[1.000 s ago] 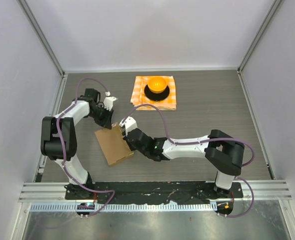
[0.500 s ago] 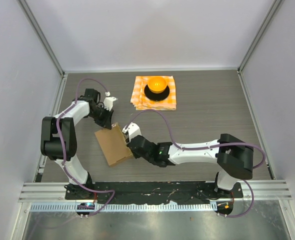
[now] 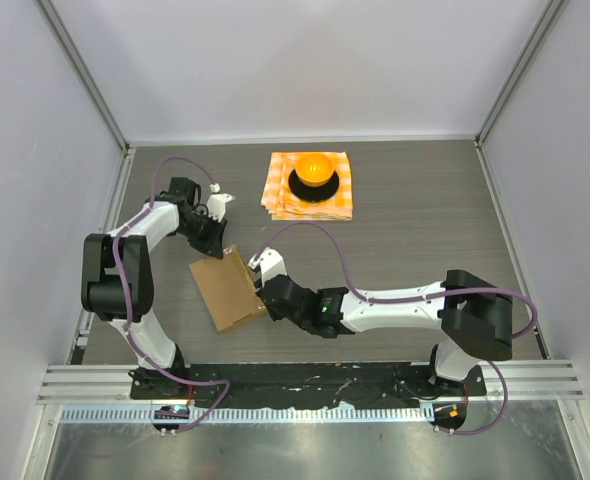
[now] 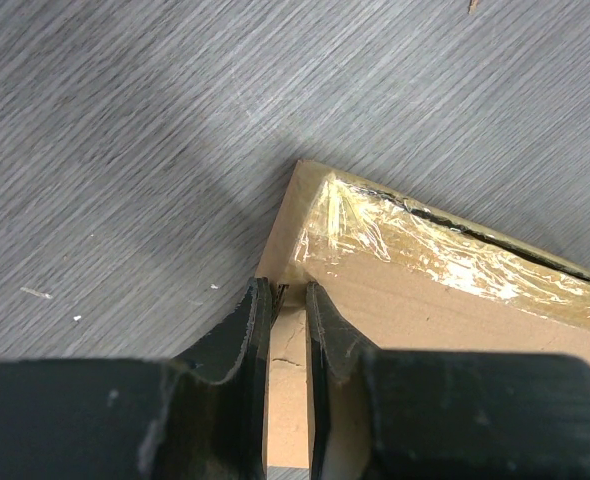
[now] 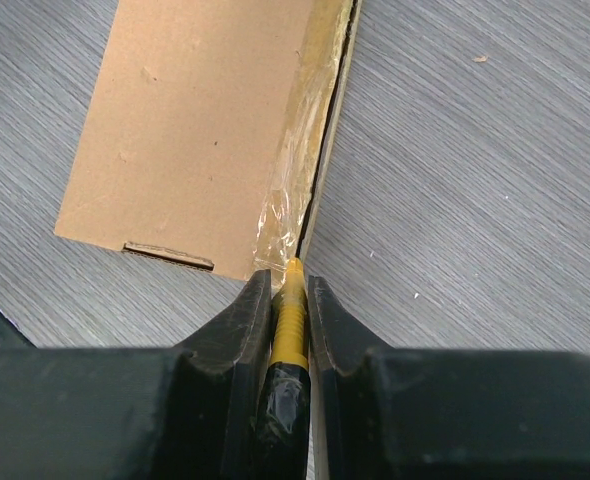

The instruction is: Unpack the express box

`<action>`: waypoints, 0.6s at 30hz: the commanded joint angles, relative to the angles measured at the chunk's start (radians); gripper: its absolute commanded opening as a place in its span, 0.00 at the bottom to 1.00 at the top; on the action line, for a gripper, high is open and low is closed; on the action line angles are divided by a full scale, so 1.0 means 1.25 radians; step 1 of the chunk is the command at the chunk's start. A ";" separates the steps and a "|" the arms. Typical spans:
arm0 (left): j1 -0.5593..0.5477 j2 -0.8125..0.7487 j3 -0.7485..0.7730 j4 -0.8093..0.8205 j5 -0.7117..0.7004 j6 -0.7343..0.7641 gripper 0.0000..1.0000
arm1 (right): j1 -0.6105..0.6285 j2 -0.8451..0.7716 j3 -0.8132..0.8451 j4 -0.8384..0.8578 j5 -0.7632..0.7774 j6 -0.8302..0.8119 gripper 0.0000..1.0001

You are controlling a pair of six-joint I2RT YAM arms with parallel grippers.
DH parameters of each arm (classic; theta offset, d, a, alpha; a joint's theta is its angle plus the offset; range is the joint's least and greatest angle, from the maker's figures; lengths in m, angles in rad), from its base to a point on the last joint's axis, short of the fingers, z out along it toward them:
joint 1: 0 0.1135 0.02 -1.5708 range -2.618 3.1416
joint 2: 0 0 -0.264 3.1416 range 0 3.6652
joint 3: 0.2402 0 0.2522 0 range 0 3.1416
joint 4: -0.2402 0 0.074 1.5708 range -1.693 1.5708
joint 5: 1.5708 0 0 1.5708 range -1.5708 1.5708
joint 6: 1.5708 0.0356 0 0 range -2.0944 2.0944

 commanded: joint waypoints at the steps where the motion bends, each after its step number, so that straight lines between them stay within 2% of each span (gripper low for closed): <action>1: 0.011 0.042 -0.051 -0.007 -0.164 0.017 0.00 | 0.033 -0.013 0.002 -0.051 -0.037 -0.004 0.01; 12: 0.011 0.047 -0.042 -0.087 -0.048 0.063 0.05 | -0.012 0.095 0.074 0.168 0.011 -0.141 0.01; 18: 0.010 0.060 -0.040 -0.119 -0.013 0.104 0.05 | -0.060 0.127 0.098 0.250 -0.017 -0.174 0.01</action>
